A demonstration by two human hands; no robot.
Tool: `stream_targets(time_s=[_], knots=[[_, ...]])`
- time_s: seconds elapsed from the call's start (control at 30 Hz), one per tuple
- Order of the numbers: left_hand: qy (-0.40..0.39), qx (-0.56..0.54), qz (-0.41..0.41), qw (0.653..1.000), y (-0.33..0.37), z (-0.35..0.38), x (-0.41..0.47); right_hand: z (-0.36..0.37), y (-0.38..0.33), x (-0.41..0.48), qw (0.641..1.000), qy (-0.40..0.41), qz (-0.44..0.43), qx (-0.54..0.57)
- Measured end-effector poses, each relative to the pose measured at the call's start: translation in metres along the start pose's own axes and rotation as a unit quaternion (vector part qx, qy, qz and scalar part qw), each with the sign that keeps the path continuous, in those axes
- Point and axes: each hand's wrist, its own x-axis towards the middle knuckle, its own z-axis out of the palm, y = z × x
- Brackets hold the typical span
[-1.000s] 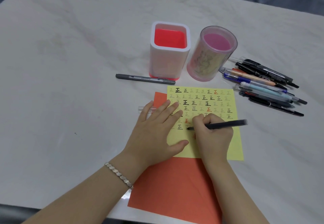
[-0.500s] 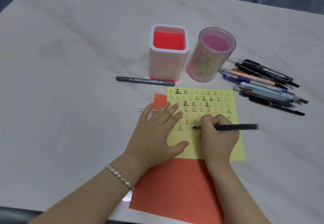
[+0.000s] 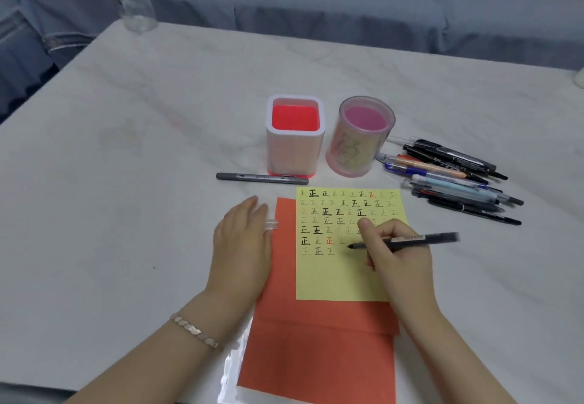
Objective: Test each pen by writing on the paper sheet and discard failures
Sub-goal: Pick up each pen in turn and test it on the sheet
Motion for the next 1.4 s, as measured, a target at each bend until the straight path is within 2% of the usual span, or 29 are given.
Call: stream_targets(time_s=[0.13, 0.2, 0.23, 0.3, 0.33, 0.47, 0.7, 0.97, 1.03, 1.13, 1.27, 1.4], knots=[[-0.039, -0.023, -0.009, 0.999, -0.007, -0.017, 0.002, -0.007, -0.001, -0.004, 1.0, -0.024, 0.009, -0.011], [-0.038, -0.089, -0.022, 0.995, 0.0, -0.026, 0.0, -0.008, -0.005, -0.007, 0.998, -0.047, 0.019, 0.025], [-0.051, -0.157, -0.054, 0.985, 0.008, -0.031, -0.001, -0.008, -0.008, -0.009, 0.995, -0.061, 0.036, 0.067], [-0.079, -0.299, -0.123, 0.943, 0.026, -0.04, -0.002, -0.011, -0.016, -0.012, 0.981, -0.093, 0.071, 0.154], [-0.082, -0.343, -0.134, 0.926, 0.035, -0.044, -0.003, -0.012, -0.021, -0.013, 0.975, -0.105, 0.078, 0.178], [-0.092, -0.416, -0.117, 0.897, 0.055, -0.052, -0.009, -0.02, -0.033, -0.019, 0.972, -0.125, 0.061, 0.191], [-0.101, -0.402, -0.091, 0.906, 0.066, -0.057, -0.017, -0.034, -0.041, -0.024, 0.976, -0.123, 0.03, 0.176], [-0.11, -0.379, -0.067, 0.916, 0.077, -0.061, -0.019, -0.043, -0.041, -0.028, 0.98, -0.114, 0.035, 0.162], [-0.126, -0.352, -0.039, 0.927, 0.08, -0.064, -0.019, -0.046, -0.041, -0.028, 0.98, -0.125, 0.03, 0.153], [-0.137, -0.289, 0.05, 0.946, 0.084, -0.069, -0.019, -0.051, -0.043, -0.029, 0.979, -0.148, 0.022, 0.136], [-0.174, -0.298, 0.125, 0.93, 0.09, -0.069, -0.018, -0.057, -0.046, -0.027, 0.977, -0.148, 0.029, 0.154], [-0.218, -0.318, 0.128, 0.914, 0.105, -0.069, -0.014, -0.064, -0.053, -0.023, 0.972, -0.145, 0.02, 0.182]])
